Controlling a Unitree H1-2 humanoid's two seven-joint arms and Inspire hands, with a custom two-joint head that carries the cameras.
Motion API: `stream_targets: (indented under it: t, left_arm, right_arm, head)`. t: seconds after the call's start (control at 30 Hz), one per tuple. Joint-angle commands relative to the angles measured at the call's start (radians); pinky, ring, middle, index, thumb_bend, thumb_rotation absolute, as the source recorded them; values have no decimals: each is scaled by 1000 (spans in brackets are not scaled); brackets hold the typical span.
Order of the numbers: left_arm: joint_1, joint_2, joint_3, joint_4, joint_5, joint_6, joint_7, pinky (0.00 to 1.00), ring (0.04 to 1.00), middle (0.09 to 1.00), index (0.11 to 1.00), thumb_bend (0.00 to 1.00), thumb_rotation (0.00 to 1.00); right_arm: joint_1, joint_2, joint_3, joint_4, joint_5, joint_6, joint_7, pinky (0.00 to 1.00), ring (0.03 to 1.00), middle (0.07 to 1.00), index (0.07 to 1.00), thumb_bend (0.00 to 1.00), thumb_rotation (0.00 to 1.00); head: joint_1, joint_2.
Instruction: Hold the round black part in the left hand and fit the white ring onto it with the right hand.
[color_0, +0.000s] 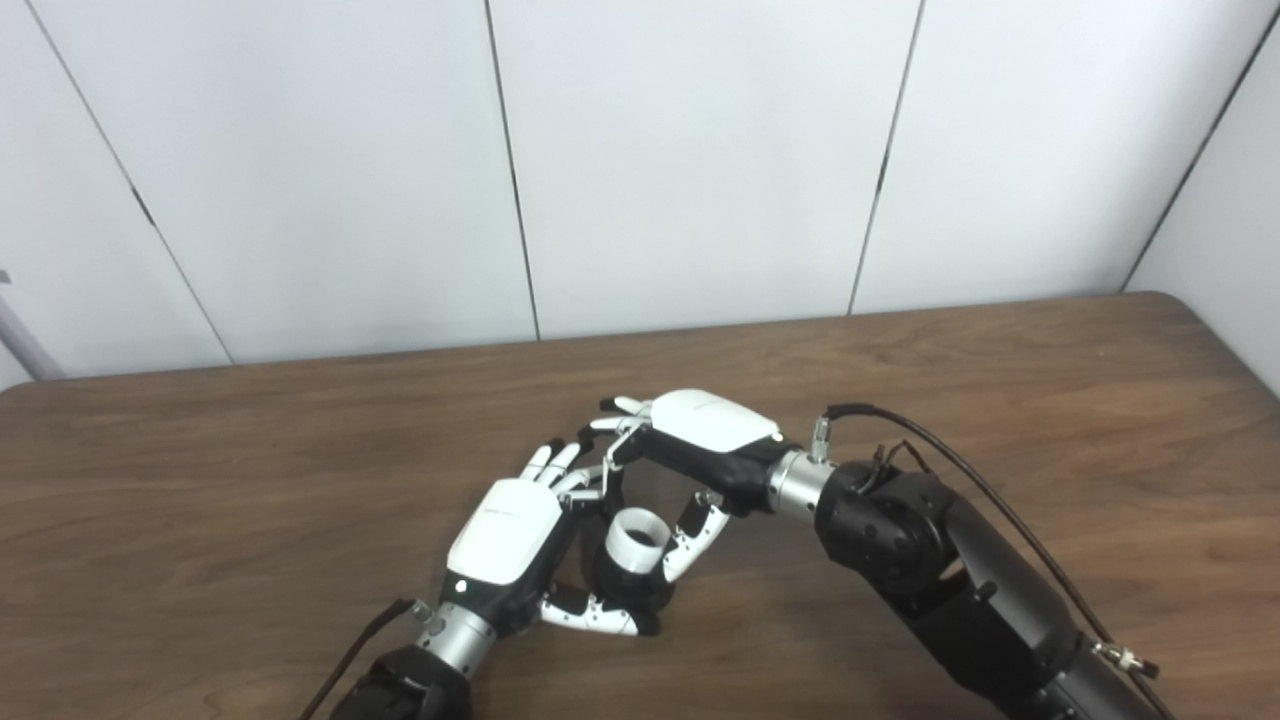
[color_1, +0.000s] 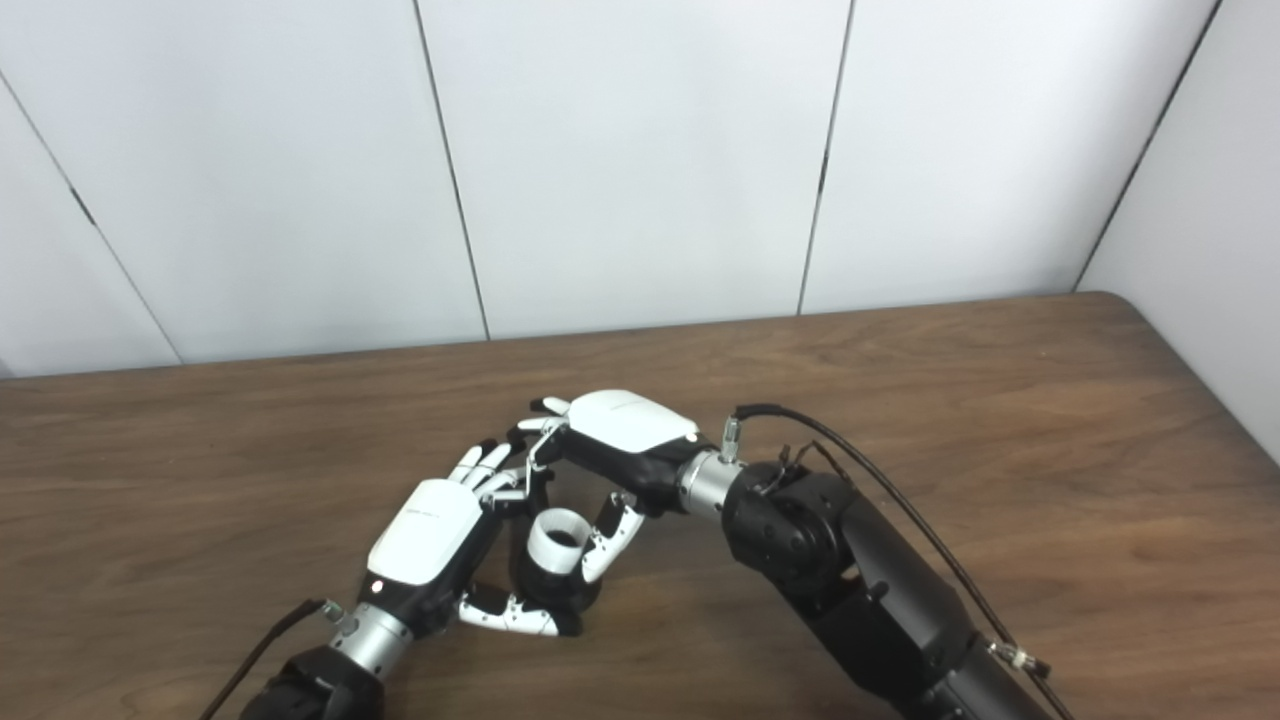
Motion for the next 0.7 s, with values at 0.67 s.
stream_targets:
  t: [0.67]
  left_arm:
    - [85, -38, -71, 42, -8, -12, -57, 1000, 958, 839, 479, 520, 47]
  right_arm:
    - [4, 28, 3, -6, 10, -23, -14, 985, 999, 909, 477, 519, 130]
  head:
    - [23, 4]
